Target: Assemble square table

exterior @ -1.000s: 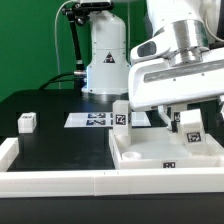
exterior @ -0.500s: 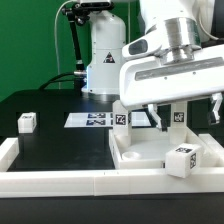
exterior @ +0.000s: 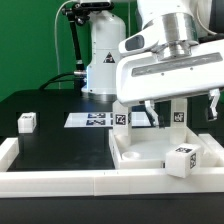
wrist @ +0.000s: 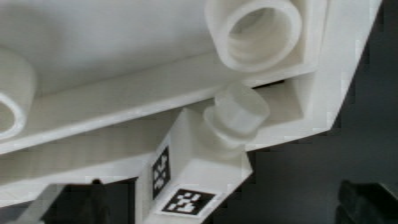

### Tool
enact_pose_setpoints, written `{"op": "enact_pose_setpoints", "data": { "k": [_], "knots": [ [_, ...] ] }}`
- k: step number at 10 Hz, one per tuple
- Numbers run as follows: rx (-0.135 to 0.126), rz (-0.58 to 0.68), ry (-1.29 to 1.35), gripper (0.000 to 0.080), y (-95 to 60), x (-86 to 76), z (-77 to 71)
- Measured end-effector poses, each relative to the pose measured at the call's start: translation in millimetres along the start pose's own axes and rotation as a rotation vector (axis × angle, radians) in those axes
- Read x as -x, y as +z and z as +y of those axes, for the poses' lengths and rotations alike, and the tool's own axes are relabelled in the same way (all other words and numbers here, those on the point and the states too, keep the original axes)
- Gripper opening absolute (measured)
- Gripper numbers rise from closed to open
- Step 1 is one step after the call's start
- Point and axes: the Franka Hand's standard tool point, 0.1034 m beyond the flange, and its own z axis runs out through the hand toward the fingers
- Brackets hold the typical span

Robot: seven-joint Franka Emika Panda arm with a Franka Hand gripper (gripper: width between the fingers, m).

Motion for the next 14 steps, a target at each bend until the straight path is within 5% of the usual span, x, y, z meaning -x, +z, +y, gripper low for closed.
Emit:
{"op": "enact_pose_setpoints", "data": {
  "k": [5,9,14],
  "knots": [
    [-0.011,-0.053,0.021,0.0649,-4.0,-14.2,5.5],
    [-0.017,-0.094,0.026,0.0649,-2.7,-10.8,5.7],
    [-0.090,-0.606,0.198,0.0649,-7.6,-23.5,4.1]
  ]
}}
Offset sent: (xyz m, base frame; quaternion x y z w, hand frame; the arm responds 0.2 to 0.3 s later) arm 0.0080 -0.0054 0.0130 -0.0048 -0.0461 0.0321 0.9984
